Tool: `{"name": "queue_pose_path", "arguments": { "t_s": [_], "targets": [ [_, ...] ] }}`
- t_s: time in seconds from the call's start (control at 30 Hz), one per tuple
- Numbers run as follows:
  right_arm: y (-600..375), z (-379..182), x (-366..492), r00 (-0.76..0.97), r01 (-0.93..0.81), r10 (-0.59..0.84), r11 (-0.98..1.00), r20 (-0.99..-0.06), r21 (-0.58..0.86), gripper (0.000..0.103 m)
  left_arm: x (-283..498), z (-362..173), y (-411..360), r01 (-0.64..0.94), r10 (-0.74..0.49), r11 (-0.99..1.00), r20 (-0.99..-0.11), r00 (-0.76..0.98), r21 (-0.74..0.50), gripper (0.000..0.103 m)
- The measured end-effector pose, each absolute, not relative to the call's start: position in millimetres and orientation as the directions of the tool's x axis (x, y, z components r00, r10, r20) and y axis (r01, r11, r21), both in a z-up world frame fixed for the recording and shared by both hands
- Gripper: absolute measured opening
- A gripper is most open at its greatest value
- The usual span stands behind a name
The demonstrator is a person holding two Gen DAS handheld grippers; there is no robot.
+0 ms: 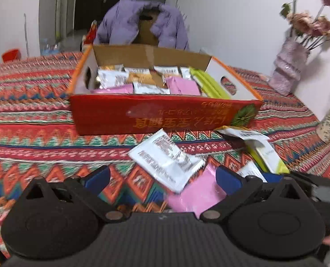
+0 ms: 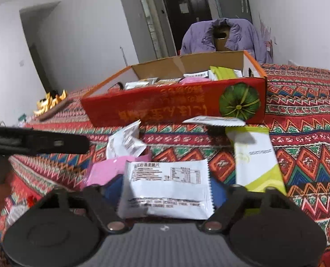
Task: Organize snacks
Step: 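Grasp a white receipt-printed packet with the left tool while the right tool grasps an oat crisp packet, then carry both white packets over the box and lower them inside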
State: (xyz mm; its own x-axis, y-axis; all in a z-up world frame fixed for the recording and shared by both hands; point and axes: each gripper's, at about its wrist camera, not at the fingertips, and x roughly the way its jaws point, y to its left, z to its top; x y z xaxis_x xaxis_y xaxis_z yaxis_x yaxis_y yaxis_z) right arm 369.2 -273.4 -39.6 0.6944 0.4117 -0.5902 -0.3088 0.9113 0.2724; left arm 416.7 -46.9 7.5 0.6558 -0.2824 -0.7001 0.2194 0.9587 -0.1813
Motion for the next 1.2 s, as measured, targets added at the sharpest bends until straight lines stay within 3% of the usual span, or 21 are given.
{"name": "queue_pose_path", "arguments": {
  "t_s": [0.1,0.2,0.4,0.47,0.57,0.83,1.2],
  "targets": [
    [-282,-37,372,0.704,-0.296,0.390,0.921,-0.594,0.255,0.066,438,-6,-61,0.211,-0.268,0.962,-0.719,0.641,-0.171,0.100],
    [-288,-34,371,0.725,-0.282,0.362,0.932,-0.586,0.227,0.066,454,-16,-66,0.191,-0.283,0.959,-0.741,0.609,-0.209,0.088],
    [-290,-39,374,0.739,-0.271,0.312,0.949,-0.597,0.160,0.067,467,-21,-80,0.143,-0.210,0.978,-0.736,0.644,-0.153,0.082],
    [-287,-42,374,0.737,-0.277,0.297,0.952,-0.607,0.130,0.067,467,-21,-88,0.149,-0.173,0.984,-0.726,0.665,-0.099,0.059],
    [-281,-44,370,0.735,-0.285,0.279,0.954,-0.618,0.091,0.067,466,-19,-90,0.165,-0.183,0.982,-0.719,0.670,-0.097,0.046],
    [-285,-31,334,0.751,-0.272,0.261,0.959,-0.607,0.077,0.064,409,31,-75,0.204,-0.213,0.975,-0.611,0.763,-0.085,0.045],
    [-287,-9,242,0.767,-0.287,0.283,0.954,-0.576,0.087,0.064,284,60,-34,0.165,-0.268,0.960,-0.560,0.784,-0.228,0.045]
  ]
}}
